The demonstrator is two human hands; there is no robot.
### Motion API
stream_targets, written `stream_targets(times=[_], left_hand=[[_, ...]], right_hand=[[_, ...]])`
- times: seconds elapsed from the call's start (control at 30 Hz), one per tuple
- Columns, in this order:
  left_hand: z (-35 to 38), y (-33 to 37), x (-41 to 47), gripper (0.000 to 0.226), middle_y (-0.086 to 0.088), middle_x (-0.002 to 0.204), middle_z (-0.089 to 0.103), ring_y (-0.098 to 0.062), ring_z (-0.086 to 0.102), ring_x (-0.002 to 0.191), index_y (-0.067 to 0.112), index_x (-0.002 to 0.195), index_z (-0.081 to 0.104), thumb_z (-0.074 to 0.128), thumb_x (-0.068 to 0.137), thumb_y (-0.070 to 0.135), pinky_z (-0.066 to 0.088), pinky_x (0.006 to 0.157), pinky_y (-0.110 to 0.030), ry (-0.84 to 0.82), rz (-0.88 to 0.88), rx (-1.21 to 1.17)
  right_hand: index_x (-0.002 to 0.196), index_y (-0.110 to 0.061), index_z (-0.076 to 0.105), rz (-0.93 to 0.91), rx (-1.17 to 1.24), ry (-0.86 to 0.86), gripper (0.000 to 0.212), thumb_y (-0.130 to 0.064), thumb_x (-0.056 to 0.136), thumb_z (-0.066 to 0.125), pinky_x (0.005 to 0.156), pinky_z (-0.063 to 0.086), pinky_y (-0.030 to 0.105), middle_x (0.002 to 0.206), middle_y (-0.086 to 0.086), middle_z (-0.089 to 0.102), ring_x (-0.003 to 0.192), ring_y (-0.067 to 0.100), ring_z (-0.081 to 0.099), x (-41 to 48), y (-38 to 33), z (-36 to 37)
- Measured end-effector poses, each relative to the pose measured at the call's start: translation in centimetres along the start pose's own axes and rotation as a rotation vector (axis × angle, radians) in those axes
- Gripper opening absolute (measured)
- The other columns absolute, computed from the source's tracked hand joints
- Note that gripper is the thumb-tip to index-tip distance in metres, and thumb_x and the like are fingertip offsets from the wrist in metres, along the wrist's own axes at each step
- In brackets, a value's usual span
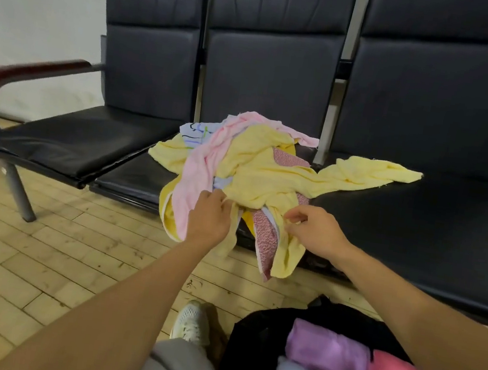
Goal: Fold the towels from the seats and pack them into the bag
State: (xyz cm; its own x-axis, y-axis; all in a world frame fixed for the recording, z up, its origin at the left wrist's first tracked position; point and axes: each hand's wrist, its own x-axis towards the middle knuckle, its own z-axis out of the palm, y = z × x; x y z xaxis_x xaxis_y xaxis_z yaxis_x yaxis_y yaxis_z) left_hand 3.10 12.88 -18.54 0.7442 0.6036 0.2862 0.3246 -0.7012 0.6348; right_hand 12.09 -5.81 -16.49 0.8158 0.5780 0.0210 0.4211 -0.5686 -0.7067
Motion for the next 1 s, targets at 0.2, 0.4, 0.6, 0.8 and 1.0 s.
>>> stream_targets(times=[0.2,0.4,0.6,0.8,1.0], left_hand=[[-2.3,7.3,-1.3,0.021,-0.002,0.085,0.055,-0.017,0.052,0.082,0.019,0.077,0.046,0.047,0.096,0.026,0.043,0.076,-0.034,-0.097,-0.125,-0.866],[-1.0,10.0,-3.5,0.029,-0.003,0.078,0.051,-0.019,0.049,0.082,0.019,0.068,0.045,0.049,0.098,0.017,0.038,0.079,-0.034,-0.374,-0.031,-0.958],[0.6,13.0,-5.6,0.030,0.005,0.073,0.054,-0.009,0.051,0.072,0.018,0.069,0.050,0.050,0.098,0.019,0.037,0.067,-0.027,-0.687,0.094,-0.910],[3.1,16.7,-7.4,0.016,0.002,0.090,0.065,-0.016,0.060,0.086,0.017,0.089,0.064,0.053,0.098,0.024,0.045,0.075,-0.028,-0.838,0.161,-0.772],[7.5,19.5,-7.7,0.013,0.000,0.104,0.071,-0.017,0.067,0.097,0.020,0.099,0.066,0.053,0.096,0.018,0.051,0.081,-0.030,-0.689,0.114,-0.590]], right_hand=[[0.109,-0.007,0.065,0.214,0.603,-0.002,0.029,-0.032,0.099,0.053,0.076,0.058,0.030,0.103,0.010,0.070,0.096,0.024,0.068,-0.8,-2.2,-1.0],[0.115,-0.014,0.059,0.357,1.229,0.108,0.022,-0.029,0.100,0.053,0.088,0.055,0.039,0.114,0.011,0.066,0.105,0.026,0.064,-1.8,-1.9,-4.0],[0.117,-0.005,0.066,0.428,1.192,0.230,0.031,0.005,0.088,0.062,0.075,0.059,0.038,0.107,0.014,0.070,0.094,0.025,0.069,-3.9,0.7,-8.0],[0.124,-0.014,0.066,0.365,1.074,0.319,0.047,0.008,0.083,0.055,0.090,0.055,0.045,0.118,0.011,0.068,0.106,0.030,0.066,-7.0,5.0,-13.4],[0.111,-0.006,0.072,0.378,0.861,0.301,0.023,-0.009,0.088,0.066,0.083,0.057,0.040,0.105,0.011,0.074,0.098,0.025,0.071,-11.3,10.1,-16.2]])
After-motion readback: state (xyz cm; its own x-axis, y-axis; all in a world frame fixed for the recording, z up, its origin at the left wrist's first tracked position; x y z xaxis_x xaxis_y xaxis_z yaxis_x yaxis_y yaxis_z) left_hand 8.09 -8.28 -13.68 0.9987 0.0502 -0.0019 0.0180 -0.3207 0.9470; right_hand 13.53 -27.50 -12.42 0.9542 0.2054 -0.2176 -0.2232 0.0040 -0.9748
